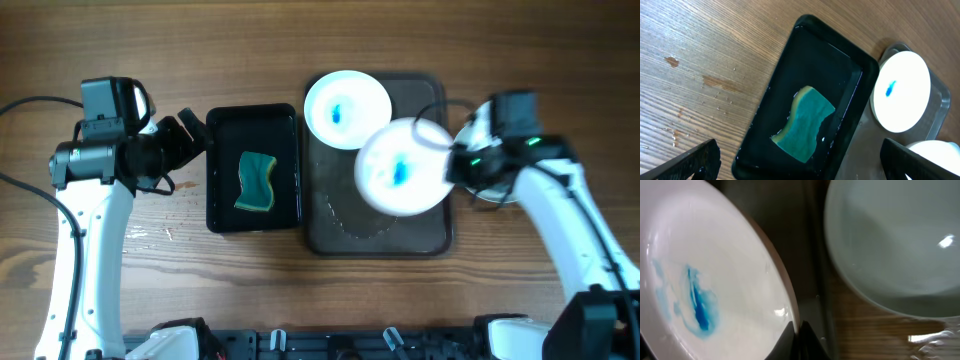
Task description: Clean dirty plates on tray and stack at the side
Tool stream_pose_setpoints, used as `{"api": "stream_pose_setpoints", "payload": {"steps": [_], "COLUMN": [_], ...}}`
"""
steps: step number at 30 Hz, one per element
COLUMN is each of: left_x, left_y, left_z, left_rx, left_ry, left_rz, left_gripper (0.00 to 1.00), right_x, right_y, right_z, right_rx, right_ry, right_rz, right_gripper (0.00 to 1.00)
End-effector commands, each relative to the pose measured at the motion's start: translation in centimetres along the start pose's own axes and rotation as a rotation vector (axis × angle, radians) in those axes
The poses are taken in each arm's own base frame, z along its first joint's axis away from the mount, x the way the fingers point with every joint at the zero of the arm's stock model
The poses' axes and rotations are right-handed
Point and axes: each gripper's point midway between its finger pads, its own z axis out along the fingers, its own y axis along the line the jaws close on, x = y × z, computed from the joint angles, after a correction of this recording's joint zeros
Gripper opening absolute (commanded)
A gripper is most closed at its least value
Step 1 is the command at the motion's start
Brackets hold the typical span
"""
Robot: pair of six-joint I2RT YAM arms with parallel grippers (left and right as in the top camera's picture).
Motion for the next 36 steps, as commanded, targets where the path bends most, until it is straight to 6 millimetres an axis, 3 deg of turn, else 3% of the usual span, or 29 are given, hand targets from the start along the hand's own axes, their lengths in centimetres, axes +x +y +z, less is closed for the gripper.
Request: {"api": "stream_pose_setpoints", "payload": {"steps": [1, 3, 6, 9, 11, 14, 15, 16, 17, 18, 20, 21, 22, 23, 24, 27, 30, 32, 34, 36], "left_x": [0.0, 0.8, 2.2, 4.3, 5.4, 6.5, 6.7, 6.9, 7.7, 8.6, 11.2, 12.0, 12.9, 13.3, 13.6, 12.6, 10.2, 9.3, 9.5, 10.7], "left_y": [-1.0, -1.7, -2.7, -3.5, -3.2, -2.7, -2.8, -2.8, -2.1, -1.5, -0.8, -0.5, 0.2, 0.6, 0.9, 0.0, -2.4, -3.6, -3.5, -3.0], "left_z": [-0.6, -0.6, 0.1, 2.0, 3.6, 6.2, 7.8, 9.1, 12.0, 13.5, 16.5, 17.8, 19.4, 20.2, 20.5, 19.8, 16.3, 14.4, 13.3, 13.7], "left_rx": [0.052, 0.097, 0.098, 0.038, -0.056, -0.157, -0.171, -0.177, -0.215, -0.235, -0.234, -0.242, -0.266, -0.279, -0.287, -0.275, -0.249, -0.228, -0.233, -0.252], "left_ry": [0.007, 0.050, 0.098, 0.143, 0.156, 0.196, 0.219, 0.236, 0.292, 0.342, 0.472, 0.502, 0.527, 0.543, 0.552, 0.533, 0.498, 0.472, 0.479, 0.507], "left_rz": [-0.002, 0.011, 0.049, 0.133, 0.199, 0.246, 0.253, 0.257, 0.258, 0.253, 0.230, 0.237, 0.256, 0.256, 0.255, 0.253, 0.255, 0.261, 0.261, 0.273], "left_gripper": [1.00, 1.00, 1.00, 1.00, 1.00, 0.93, 0.80, 0.75, 0.62, 0.50, 0.41, 0.44, 0.37, 0.10, 0.04, 0.04, 0.34, 0.44, 0.47, 0.41], "right_x": [5.6, 6.7, 6.2, 4.9, 2.5, -0.8, -1.3, -1.5, -1.4, -1.3, -0.9, -0.9, -0.9, -0.9, -0.9, -0.7, -0.3, 0.1, 0.4, 0.4], "right_y": [0.6, 0.3, 1.7, 1.3, 1.1, 2.7, 3.5, 4.2, 5.1, 5.1, 5.0, 5.0, 5.0, 5.0, 5.0, 4.9, 3.5, 3.0, 2.9, 2.9], "right_z": [4.7, 6.3, 6.6, 6.2, 4.1, -0.7, -2.1, -3.0, -4.4, -4.7, -4.7, -4.7, -4.7, -4.7, -4.7, -4.7, -4.6, -4.5, -4.5, -4.5], "right_rx": [0.008, -0.010, -0.103, -0.061, -0.005, -0.012, -0.040, -0.071, -0.117, -0.123, -0.119, -0.118, -0.118, -0.119, -0.119, -0.115, -0.041, -0.015, -0.012, -0.012], "right_ry": [0.113, 0.100, 0.067, 0.034, 0.008, -0.034, -0.048, -0.055, -0.071, -0.071, -0.059, -0.055, -0.056, -0.056, -0.055, -0.048, -0.033, -0.016, -0.006, -0.006], "right_rz": [0.081, 0.110, -0.100, -0.152, -0.146, -0.142, -0.145, -0.149, -0.154, -0.148, -0.142, -0.138, -0.138, -0.134, -0.126, -0.125, -0.075, -0.054, -0.051, -0.050], "right_gripper": [0.04, 0.04, 0.05, 0.26, 0.35, 0.34, 0.34, 0.34, 0.34, 0.34, 0.34, 0.34, 0.34, 0.34, 0.34, 0.34, 0.34, 0.34, 0.34, 0.35]}}
